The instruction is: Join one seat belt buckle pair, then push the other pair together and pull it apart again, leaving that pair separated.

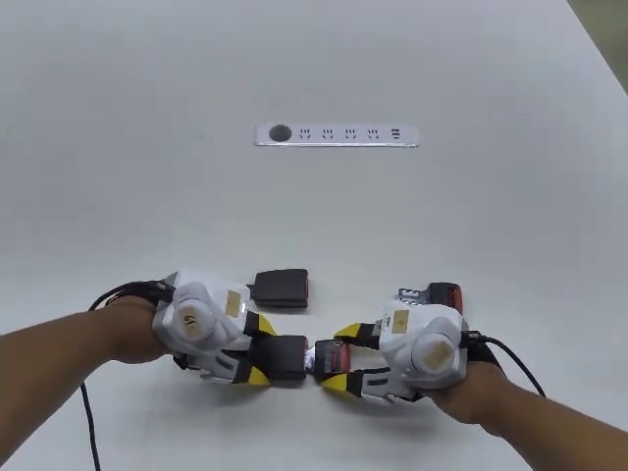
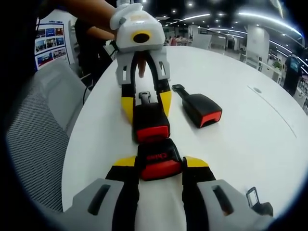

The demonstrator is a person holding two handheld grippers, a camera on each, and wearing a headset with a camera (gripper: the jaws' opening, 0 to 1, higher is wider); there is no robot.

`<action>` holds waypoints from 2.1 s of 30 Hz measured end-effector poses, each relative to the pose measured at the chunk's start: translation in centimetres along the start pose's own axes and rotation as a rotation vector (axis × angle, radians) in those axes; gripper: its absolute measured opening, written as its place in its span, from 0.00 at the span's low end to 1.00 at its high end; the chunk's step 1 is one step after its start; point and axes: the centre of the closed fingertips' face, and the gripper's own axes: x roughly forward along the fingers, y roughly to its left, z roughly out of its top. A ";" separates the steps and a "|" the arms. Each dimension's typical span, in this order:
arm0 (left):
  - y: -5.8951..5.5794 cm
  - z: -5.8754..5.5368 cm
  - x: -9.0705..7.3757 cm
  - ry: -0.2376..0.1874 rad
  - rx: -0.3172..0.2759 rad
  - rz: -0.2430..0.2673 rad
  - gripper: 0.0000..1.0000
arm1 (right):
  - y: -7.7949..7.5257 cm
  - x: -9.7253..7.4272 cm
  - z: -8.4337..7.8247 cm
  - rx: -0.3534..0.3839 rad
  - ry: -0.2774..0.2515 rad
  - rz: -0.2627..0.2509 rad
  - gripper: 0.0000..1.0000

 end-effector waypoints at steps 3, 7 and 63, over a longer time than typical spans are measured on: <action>0.0 0.0 0.0 -0.008 -0.004 0.001 0.33 | 0.1 -0.1 0.0 0.006 -0.009 -0.002 0.33; 0.1 -0.1 -0.1 -0.013 -0.006 -0.004 0.32 | 0.1 -0.2 0.1 0.008 -0.022 0.005 0.33; -0.2 0.9 -3.1 -0.019 -0.156 0.117 0.75 | -1.0 -4.0 1.3 0.089 -0.077 -0.088 0.73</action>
